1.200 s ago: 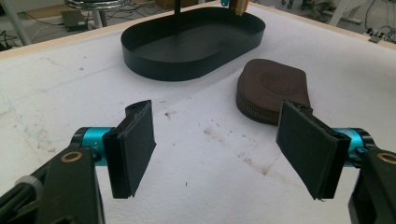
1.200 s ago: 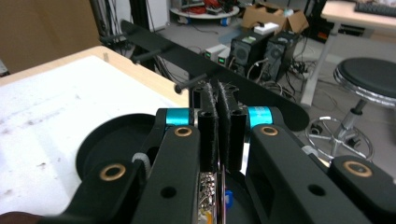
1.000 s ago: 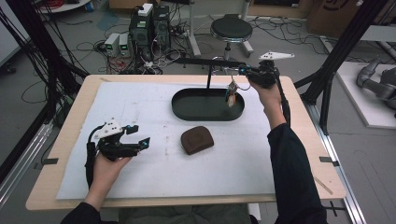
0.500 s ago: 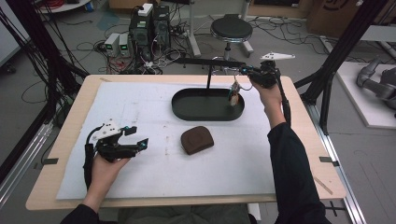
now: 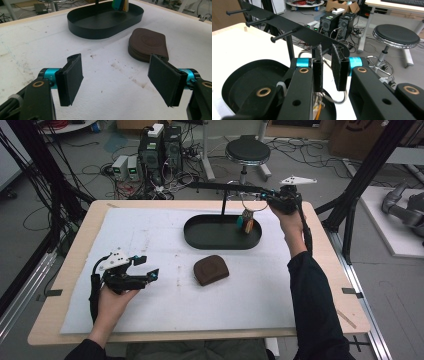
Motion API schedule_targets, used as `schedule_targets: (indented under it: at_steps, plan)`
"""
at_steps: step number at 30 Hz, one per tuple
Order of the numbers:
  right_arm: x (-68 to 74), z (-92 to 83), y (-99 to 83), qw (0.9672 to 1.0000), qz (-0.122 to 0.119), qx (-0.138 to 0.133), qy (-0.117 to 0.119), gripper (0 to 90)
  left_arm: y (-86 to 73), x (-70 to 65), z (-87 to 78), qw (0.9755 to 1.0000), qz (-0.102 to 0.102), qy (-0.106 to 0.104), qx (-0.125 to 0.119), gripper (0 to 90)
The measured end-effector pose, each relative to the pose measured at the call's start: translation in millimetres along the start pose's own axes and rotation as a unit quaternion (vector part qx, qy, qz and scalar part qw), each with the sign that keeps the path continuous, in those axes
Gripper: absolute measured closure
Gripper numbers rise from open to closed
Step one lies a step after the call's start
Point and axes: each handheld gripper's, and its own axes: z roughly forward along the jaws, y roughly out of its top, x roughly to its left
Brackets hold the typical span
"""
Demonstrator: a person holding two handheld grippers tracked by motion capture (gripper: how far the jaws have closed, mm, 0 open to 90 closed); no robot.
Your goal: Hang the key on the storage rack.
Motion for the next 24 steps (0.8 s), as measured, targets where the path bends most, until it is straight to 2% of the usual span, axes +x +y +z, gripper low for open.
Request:
schedule_targets:
  at_steps: [4, 7, 8, 14, 17, 19, 22, 24]
  plan:
    - [-1.6, -5.7, 0.1, 0.9999, 0.007, 0.0, -0.009, 73.6, 0.5, -0.8, 0.4, 1.0, 0.003, 0.0, -0.001, 27.9]
    - [-0.1, -11.3, 1.5, 0.9999, -0.004, 0.005, -0.01, 68.1, 0.8, -0.1, 0.4, 1.0, 0.003, -0.001, -0.001, 27.9]
    - [1.6, -15.7, 2.3, 0.9999, -0.013, 0.007, -0.003, 64.4, 1.1, 0.4, 0.3, 1.0, 0.004, -0.001, -0.001, 27.9]
    - [8.4, -30.1, 4.5, 0.9993, -0.031, 0.017, 0.011, 55.5, 3.6, 1.9, 0.6, 1.0, 0.003, 0.001, -0.005, 27.9]
    - [12.5, -43.1, 6.4, 0.9993, -0.03, 0.013, 0.019, 53.8, 6.1, 3.2, 1.8, 1.0, 0.004, 0.0, -0.007, 27.9]
    - [16.8, -54.0, 4.8, 0.9991, -0.038, -0.002, 0.018, 53.9, 7.8, 4.0, 3.4, 1.0, 0.004, -0.001, -0.008, 27.9]
    - [19.5, -68.0, -1.1, 0.9986, -0.05, -0.006, 0.016, 53.2, 10.1, 4.4, 7.2, 1.0, 0.004, -0.001, -0.006, 27.9]
    - [18.5, -79.8, -9.9, 0.999, -0.038, -0.004, 0.022, 50.3, 11.1, 3.5, 10.5, 1.0, 0.001, -0.003, -0.008, 27.9]
